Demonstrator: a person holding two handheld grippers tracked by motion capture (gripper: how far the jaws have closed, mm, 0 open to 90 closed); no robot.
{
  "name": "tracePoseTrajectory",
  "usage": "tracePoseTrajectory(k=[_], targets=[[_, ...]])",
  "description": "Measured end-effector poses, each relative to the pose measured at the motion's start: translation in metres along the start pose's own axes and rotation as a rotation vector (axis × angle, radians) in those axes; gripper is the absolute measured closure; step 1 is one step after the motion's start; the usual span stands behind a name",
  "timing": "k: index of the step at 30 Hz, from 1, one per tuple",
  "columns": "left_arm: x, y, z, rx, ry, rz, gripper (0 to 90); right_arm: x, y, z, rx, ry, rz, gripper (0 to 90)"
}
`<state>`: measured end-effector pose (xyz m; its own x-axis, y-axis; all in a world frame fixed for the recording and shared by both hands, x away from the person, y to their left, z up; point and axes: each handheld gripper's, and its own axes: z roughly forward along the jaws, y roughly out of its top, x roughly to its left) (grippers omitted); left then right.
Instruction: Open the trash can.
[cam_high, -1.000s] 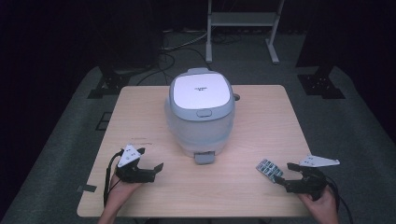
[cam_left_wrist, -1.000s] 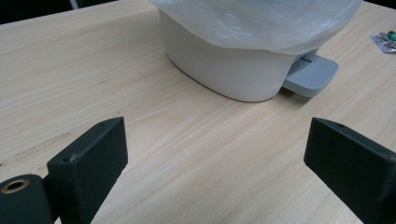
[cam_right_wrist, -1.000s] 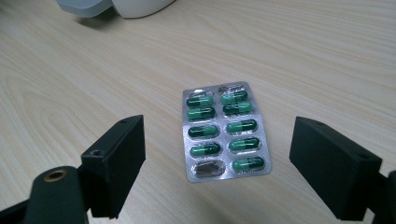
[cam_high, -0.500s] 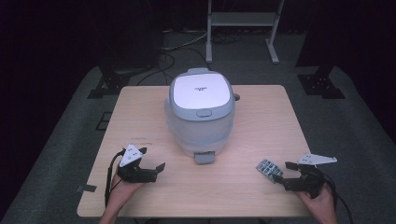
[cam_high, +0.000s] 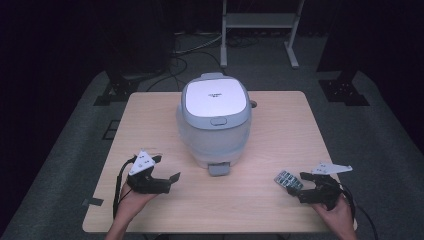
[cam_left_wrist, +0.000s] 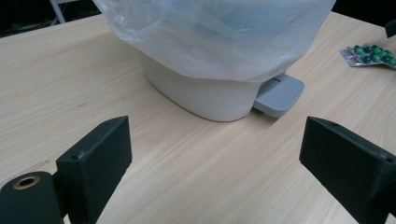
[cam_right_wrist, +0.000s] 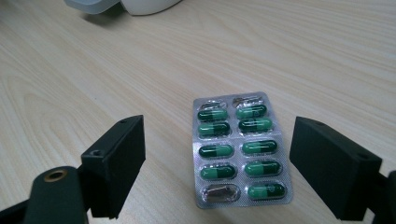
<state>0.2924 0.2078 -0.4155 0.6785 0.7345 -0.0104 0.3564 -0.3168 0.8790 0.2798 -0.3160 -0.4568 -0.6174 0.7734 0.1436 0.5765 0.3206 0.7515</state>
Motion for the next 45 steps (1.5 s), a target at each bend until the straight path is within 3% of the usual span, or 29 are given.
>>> tracePoseTrajectory(k=[14, 24, 45], targets=[[-0.005, 0.020, -0.013, -0.005, -0.038, 0.026, 12.8, -0.001, 0.001, -0.003, -0.008, 0.002, 0.012, 17.0], [-0.016, 0.036, -0.015, -0.008, -0.068, 0.056, 13.5, -0.002, 0.001, -0.004, -0.013, 0.000, 0.010, 17.0], [-0.031, 0.087, -0.028, -0.033, -0.156, 0.135, 24.1, -0.001, 0.001, -0.005, -0.013, 0.004, 0.010, 17.0]])
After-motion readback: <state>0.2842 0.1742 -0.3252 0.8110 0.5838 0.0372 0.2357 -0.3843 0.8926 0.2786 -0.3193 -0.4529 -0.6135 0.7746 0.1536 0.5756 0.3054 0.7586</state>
